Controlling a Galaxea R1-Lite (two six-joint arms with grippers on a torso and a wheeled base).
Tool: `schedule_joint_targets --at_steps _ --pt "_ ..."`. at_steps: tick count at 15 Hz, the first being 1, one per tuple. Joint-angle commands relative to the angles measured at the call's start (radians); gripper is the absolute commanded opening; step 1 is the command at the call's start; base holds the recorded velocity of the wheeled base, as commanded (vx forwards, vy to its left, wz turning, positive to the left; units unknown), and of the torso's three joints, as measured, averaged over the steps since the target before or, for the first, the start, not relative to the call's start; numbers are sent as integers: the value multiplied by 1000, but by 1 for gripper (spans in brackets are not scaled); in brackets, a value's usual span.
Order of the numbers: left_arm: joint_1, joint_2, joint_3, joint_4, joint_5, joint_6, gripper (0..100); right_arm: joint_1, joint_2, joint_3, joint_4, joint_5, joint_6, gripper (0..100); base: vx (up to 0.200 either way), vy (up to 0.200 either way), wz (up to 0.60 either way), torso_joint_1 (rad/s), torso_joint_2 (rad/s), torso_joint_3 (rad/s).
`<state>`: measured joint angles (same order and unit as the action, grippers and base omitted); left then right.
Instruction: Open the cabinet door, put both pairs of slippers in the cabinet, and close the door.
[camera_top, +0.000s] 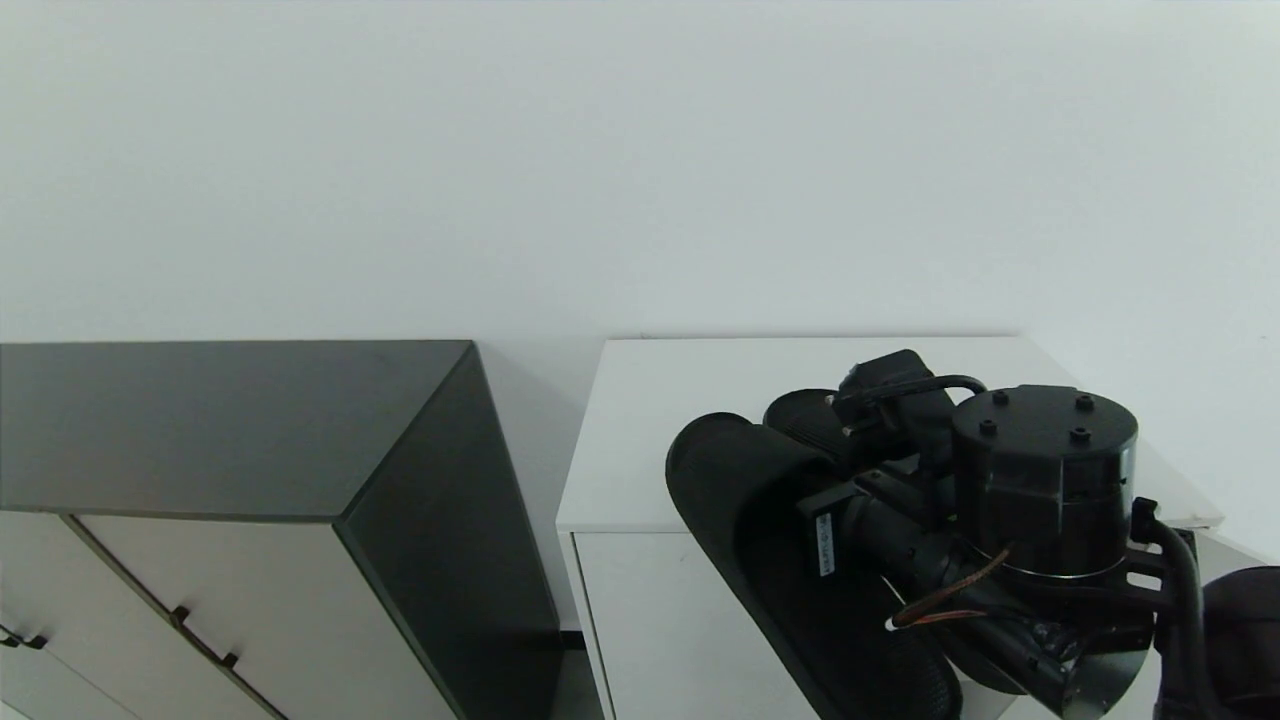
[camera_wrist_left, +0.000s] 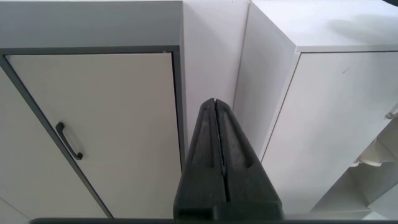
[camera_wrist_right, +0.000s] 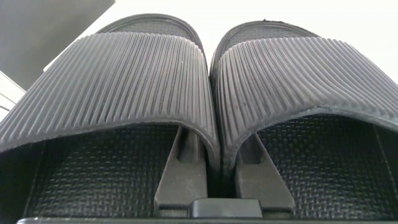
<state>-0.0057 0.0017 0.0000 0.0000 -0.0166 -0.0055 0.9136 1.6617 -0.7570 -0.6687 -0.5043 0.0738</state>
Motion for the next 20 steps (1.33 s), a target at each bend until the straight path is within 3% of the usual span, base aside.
schedule_joint_targets --at_steps 1,13,20 --pt "0 0 0 0 0 -1 0 1 0 1 -2 0 0 0 0 0 0 0 0 0" --pt "0 0 0 0 3 -1 0 2 1 5 -2 -2 0 0 -200 0 0 2 1 4" --pt "0 0 0 0 3 -4 0 2 1 7 -2 -2 0 0 0 0 0 0 0 0"
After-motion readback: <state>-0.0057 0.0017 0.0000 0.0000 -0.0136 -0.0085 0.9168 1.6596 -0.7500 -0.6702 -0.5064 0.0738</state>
